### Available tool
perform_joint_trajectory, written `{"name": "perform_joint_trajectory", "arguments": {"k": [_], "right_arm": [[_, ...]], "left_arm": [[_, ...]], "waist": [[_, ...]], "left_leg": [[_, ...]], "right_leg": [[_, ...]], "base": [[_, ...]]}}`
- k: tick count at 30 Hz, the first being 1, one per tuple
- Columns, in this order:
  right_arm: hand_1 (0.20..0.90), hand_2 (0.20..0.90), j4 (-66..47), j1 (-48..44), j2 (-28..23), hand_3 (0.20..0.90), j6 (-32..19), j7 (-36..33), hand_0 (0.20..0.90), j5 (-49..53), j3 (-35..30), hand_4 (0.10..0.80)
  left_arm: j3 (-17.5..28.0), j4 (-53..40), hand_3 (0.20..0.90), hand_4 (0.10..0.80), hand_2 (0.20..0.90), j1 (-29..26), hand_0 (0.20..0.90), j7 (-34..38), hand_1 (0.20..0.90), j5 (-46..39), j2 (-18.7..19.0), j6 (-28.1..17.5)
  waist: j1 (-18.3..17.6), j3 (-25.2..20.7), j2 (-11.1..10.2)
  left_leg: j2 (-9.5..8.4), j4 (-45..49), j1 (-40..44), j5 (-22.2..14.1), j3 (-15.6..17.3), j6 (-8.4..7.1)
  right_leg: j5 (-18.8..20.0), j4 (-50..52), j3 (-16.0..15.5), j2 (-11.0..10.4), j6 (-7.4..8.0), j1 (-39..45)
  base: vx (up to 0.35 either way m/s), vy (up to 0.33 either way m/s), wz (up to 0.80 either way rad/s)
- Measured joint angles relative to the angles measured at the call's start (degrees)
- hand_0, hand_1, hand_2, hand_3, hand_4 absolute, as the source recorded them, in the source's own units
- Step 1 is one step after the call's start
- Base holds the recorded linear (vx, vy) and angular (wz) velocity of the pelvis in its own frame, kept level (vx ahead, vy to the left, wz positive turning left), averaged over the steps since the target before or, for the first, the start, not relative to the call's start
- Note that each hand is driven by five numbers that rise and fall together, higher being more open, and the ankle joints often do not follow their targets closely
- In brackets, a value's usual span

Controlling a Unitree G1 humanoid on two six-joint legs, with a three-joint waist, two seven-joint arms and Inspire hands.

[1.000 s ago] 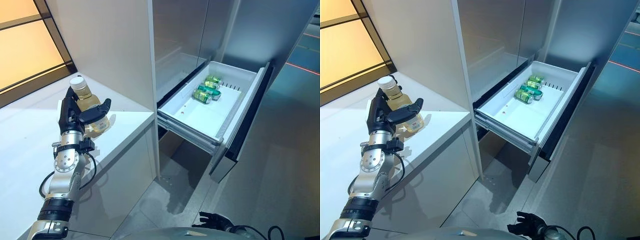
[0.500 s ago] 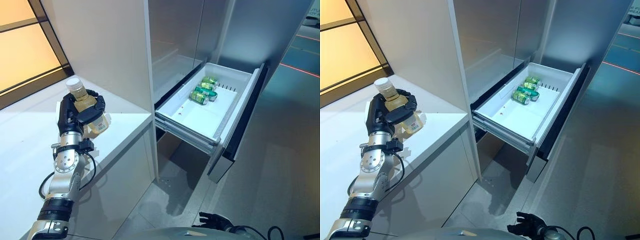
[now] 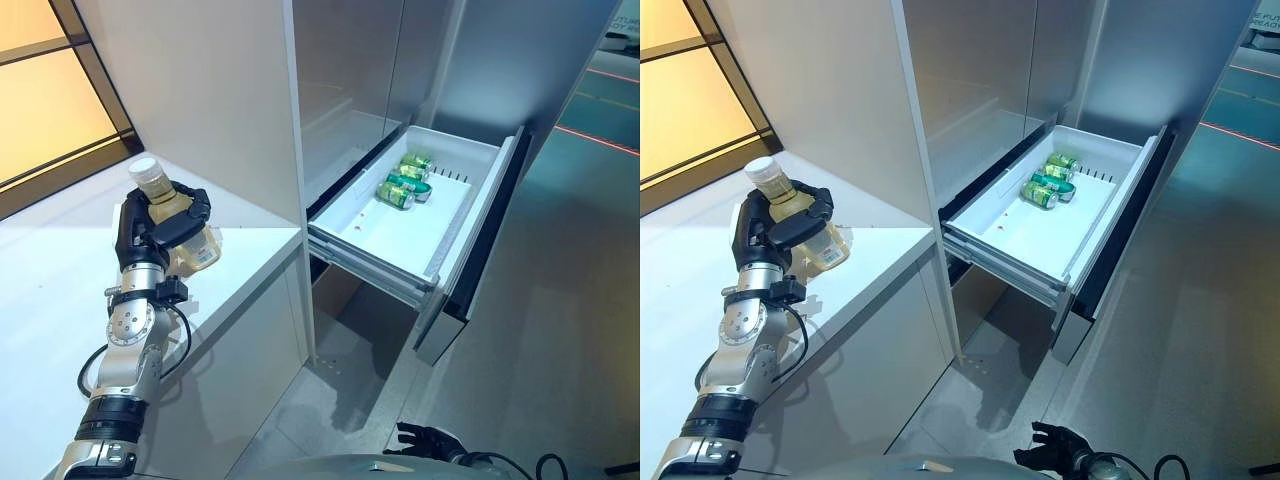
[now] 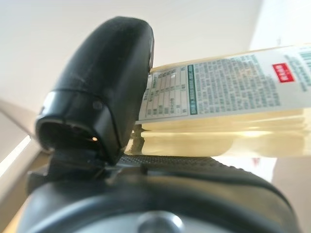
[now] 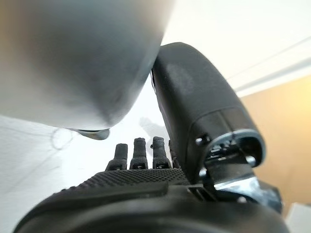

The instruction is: Put drinks into fridge and close the fridge

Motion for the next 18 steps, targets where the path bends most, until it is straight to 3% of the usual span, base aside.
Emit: {"name": "perform_joint_trajectory", "arguments": {"k": [2,4,7,12,18], "right_arm": [[0.900,0.900,-5.65,0.74,0.04,0.900,0.86,-0.10,0.900,1.39,0.26,0.800],[0.900,0.900,-19.51,2.70,-0.75,0.900,2.95,-0.23,0.900,2.77,1.76,0.800],[0.900,0.900,-33.98,2.53,-0.73,0.900,3.22,1.92,0.900,3.75,1.92,0.800],[0.900,0.900,-50.10,-1.66,-4.84,0.900,3.65,8.21,0.900,6.50,1.01,0.800],[0.900,0.900,-61.27,-5.65,-10.13,0.900,4.84,9.71,0.900,7.90,-3.35,0.800]], "left_arm": [[-0.34,-0.67,0.200,0.100,0.300,0.01,0.300,-2.66,0.300,-4.84,-2.10,0.16],[-1.70,-2.70,0.200,0.100,0.300,0.15,0.300,-6.74,0.300,-10.97,-5.41,0.18],[-4.67,-4.54,0.200,0.100,0.300,0.21,0.300,-12.73,0.300,-14.32,-6.15,0.17],[-7.61,-8.76,0.200,0.100,0.300,0.27,0.300,-19.85,0.300,-14.10,-6.23,-0.23],[-7.81,-14.70,0.200,0.100,0.300,0.29,0.300,-21.44,0.300,-8.79,-5.03,-3.90]], "waist": [[-0.15,0.06,-0.07],[-0.41,0.15,-0.21],[-1.40,0.76,-0.64],[-2.63,1.77,-1.21],[-2.67,2.58,-0.95]], "left_leg": [[0.00,-0.02,-0.05,-0.01,0.01,0.02],[0.00,0.00,-0.91,0.08,0.03,0.11],[-0.01,0.18,-1.02,0.21,0.10,0.10],[-0.02,0.19,-1.03,0.20,0.32,0.10],[0.03,0.18,-1.10,0.17,0.32,0.07]], "right_leg": [[0.01,0.03,0.03,-0.01,0.03,-0.10],[0.20,0.09,0.11,-0.01,0.04,-0.99],[0.66,-0.06,0.22,0.02,-0.05,-1.01],[0.66,-0.07,0.45,-0.02,-0.04,-1.04],[0.66,-0.24,0.46,0.09,-0.04,-1.08]], "base": [[-0.078,-0.034,-0.01],[-0.097,-0.038,-0.03],[-0.078,-0.023,-0.03],[-0.055,-0.015,-0.02],[-0.013,-0.004,0.00]]}}
